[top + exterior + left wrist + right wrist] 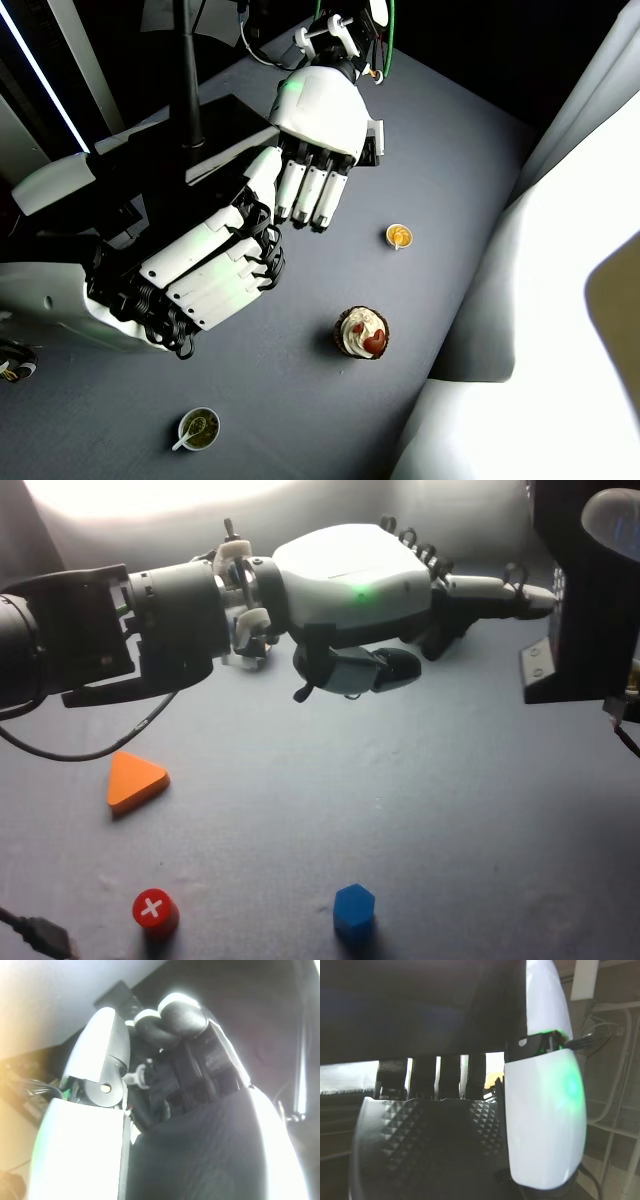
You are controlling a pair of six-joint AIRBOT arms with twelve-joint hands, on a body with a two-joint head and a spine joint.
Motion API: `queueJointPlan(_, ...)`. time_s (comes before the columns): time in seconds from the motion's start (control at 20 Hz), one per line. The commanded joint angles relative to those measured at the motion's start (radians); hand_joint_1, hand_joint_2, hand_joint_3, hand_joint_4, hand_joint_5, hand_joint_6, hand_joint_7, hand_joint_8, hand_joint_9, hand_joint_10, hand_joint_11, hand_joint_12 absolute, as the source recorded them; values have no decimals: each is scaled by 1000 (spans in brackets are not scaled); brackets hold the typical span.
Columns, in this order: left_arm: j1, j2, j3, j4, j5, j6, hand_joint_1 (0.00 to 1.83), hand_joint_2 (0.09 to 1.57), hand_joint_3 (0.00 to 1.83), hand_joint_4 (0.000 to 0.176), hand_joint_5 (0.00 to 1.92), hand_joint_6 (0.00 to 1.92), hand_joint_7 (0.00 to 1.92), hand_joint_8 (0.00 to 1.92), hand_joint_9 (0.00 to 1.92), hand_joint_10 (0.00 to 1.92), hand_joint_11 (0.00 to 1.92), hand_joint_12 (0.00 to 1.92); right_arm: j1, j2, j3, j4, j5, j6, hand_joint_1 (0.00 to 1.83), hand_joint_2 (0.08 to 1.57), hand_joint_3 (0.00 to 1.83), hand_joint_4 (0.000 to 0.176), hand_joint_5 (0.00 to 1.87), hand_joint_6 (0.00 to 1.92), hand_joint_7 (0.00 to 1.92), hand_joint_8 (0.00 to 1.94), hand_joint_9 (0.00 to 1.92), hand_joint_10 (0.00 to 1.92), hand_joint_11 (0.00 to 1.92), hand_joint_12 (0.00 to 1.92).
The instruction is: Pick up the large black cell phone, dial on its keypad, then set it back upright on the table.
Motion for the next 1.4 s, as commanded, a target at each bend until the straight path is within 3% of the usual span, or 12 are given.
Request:
queueJointPlan(0.0,-31,6,-10,-39,-115,-16,1459,1058,456,94,159,1,612,1598,628,1812,594,1921,16,11,4,3,137,23,1378,1128,0,0,1207,276,862,1233,841,1509,876,1468)
queueJointPlan(0.25,-30,87,-29,22,-146,-84,1315,1179,191,86,116,0,668,1568,686,1916,605,1921,17,12,4,3,137,23,1358,1183,0,0,967,705,757,1368,760,1560,869,1460)
queueJointPlan(0.35,-28,120,-28,41,-152,-103,1465,1032,439,87,127,2,677,1493,674,1748,623,1921,18,12,4,3,137,23,1366,1162,0,0,1057,546,802,1327,795,1568,862,1512)
queueJointPlan(0.45,-18,140,-24,41,-161,-110,1469,1031,476,88,120,3,646,1541,653,1785,656,1921,19,12,4,3,137,22,1360,1178,1,0,976,710,762,1360,770,1542,879,1504)
queueJointPlan(0.55,-11,147,-19,41,-170,-116,1324,1164,185,97,149,0,696,1521,687,1916,667,1921,20,12,4,2,137,22,1367,1157,0,0,1093,501,801,1332,796,1555,838,1556)
queueJointPlan(0.6,-10,148,-18,41,-168,-114,1320,1201,98,101,152,0,705,1502,675,1920,657,1921,21,12,4,2,137,22,1360,1177,0,0,1003,667,765,1363,763,1547,848,1523)
queueJointPlan(0.7,-10,140,-18,41,-158,-111,1429,1223,76,93,148,0,638,1521,640,1760,627,1921,21,11,4,0,137,21,1364,1168,0,0,1057,567,786,1345,779,1580,840,1553)
queueJointPlan(0.75,-11,132,-17,41,-158,-111,1452,1220,87,85,126,0,630,1520,629,1731,601,1921,21,11,4,-1,137,20,1357,1185,0,0,986,698,749,1378,746,1573,828,1551)
queueJointPlan(0.9,-16,102,-17,41,-157,-110,1316,1240,37,92,181,7,686,1526,665,1919,645,1921,21,11,4,-3,137,16,1354,1194,0,0,950,767,747,1389,720,1589,803,1520)
queueJointPlan(1.0,-30,78,-15,41,-146,-103,1454,1222,56,93,158,2,645,1495,653,1692,616,1921,21,10,4,-3,137,12,1365,1165,0,0,1062,566,800,1323,779,1572,809,1533)
queueJointPlan(1.15,-48,42,-11,35,-130,-93,1310,1250,46,94,141,2,667,1558,693,1919,667,1921,22,10,4,-3,137,12,1363,1169,0,0,1057,555,781,1361,781,1586,825,1574)
queueJointPlan(1.35,-63,5,-14,35,-125,-98,1452,1230,54,92,163,3,635,1494,640,1723,596,1921,23,10,4,-2,137,12,1353,1198,1,0,937,751,732,1419,730,1587,823,1503)
